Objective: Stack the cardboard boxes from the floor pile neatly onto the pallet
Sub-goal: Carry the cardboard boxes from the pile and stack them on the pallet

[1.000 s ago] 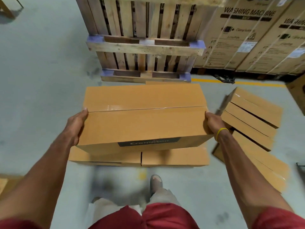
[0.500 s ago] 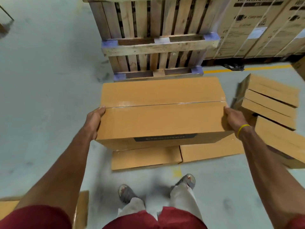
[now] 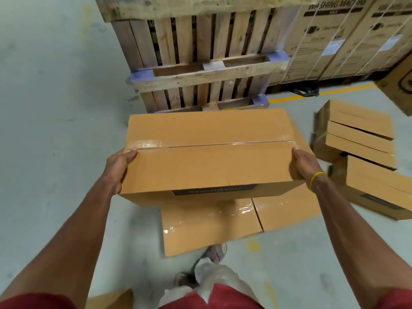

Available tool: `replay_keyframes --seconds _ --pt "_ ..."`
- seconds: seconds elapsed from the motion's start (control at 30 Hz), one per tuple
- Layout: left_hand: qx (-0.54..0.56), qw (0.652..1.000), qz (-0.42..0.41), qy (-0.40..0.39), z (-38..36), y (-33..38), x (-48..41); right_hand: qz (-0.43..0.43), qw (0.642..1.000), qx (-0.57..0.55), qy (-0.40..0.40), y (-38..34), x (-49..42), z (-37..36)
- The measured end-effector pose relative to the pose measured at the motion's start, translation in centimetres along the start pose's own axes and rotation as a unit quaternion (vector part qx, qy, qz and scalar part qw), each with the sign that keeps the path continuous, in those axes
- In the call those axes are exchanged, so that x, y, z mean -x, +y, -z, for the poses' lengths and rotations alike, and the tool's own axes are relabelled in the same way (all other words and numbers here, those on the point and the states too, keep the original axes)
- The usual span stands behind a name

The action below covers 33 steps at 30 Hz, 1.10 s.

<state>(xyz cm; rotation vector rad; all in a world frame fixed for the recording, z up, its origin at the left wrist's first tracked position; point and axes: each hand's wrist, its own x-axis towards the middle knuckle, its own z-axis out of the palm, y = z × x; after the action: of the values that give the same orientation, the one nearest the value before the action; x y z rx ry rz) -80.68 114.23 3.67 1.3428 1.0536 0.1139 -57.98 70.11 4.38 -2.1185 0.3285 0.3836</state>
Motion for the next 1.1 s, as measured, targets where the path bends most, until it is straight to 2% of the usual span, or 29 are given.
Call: replay_keyframes --seconds 0.47,0.67,0.77,0.93,1.1 --pt "0.080 0.993 0.024 0.078 4.7 2.5 -12.3 0.042 0.997 0.051 -0.042 -10.3 -9.4 -11.9" --pt "0.083 0.995 0.024 0.050 4.9 6.7 -22.4 0.061 0.996 0.069 -0.002 -14.7 -13.6 -17.3" --pt "0.078 0.996 0.024 0.033 4.5 8.2 -28.0 0.039 0.996 0.059 0.056 -16.6 -16.5 -20.9" --pt "0.060 0.998 0.016 0.029 3.4 6.5 -36.8 0.050 0.992 0.048 0.107 -15.8 -23.1 -26.2" --pt "0.043 0.999 0.007 0.029 2.6 1.5 -44.7 0.075 0.992 0.047 0.085 -11.3 -29.8 -31.6"
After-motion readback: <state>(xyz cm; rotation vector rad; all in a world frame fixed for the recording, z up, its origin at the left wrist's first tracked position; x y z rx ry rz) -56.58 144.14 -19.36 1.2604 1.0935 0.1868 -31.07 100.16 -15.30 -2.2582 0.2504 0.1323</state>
